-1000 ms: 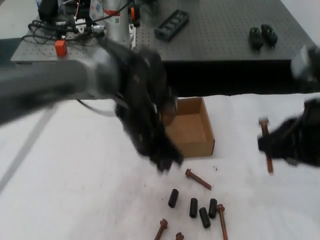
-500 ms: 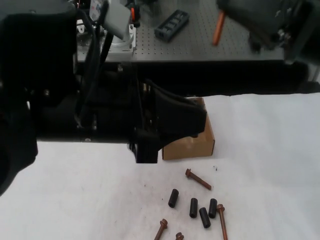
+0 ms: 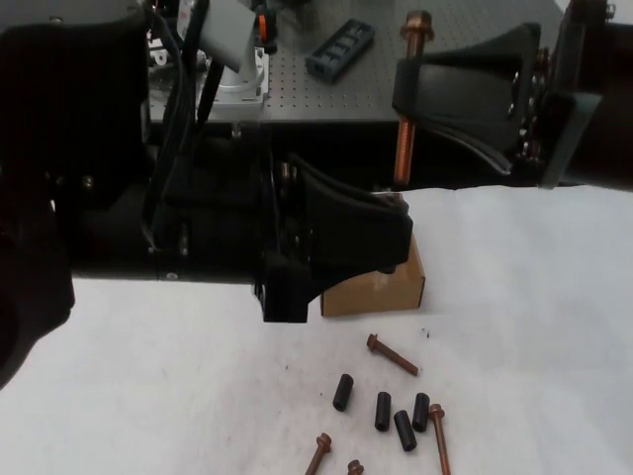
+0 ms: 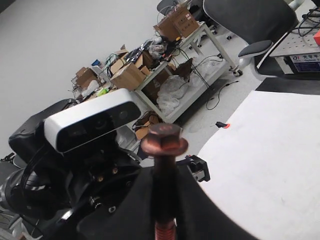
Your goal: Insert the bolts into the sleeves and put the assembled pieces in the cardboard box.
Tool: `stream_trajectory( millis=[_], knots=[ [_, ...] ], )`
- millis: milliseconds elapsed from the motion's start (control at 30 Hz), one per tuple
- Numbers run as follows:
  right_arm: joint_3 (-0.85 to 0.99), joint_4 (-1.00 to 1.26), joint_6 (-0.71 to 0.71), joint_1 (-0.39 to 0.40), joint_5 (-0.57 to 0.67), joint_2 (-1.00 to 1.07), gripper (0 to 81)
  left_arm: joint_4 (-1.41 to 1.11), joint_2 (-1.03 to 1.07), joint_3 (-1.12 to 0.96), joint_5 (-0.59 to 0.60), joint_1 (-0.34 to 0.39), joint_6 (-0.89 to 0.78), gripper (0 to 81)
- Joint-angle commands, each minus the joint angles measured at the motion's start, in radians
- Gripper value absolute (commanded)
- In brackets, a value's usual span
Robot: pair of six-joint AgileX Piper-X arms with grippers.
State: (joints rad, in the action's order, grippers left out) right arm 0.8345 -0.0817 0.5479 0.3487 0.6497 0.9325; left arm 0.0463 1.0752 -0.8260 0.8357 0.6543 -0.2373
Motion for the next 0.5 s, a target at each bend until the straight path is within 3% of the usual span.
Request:
stream_trajectory(
  millis=[0,467],
  knots=[
    [0.007,-0.011,-0.043,0.002,0.021,-0.002,1.6,-0.026,-0.008,-0.004,-0.042,0.003,-0.071,0.7],
    [0.005,-0.032,-0.074,0.004,0.046,-0.002,1.6,-0.026,-0.008,-0.004,0.033,0.003,-0.077,0.7]
  ],
)
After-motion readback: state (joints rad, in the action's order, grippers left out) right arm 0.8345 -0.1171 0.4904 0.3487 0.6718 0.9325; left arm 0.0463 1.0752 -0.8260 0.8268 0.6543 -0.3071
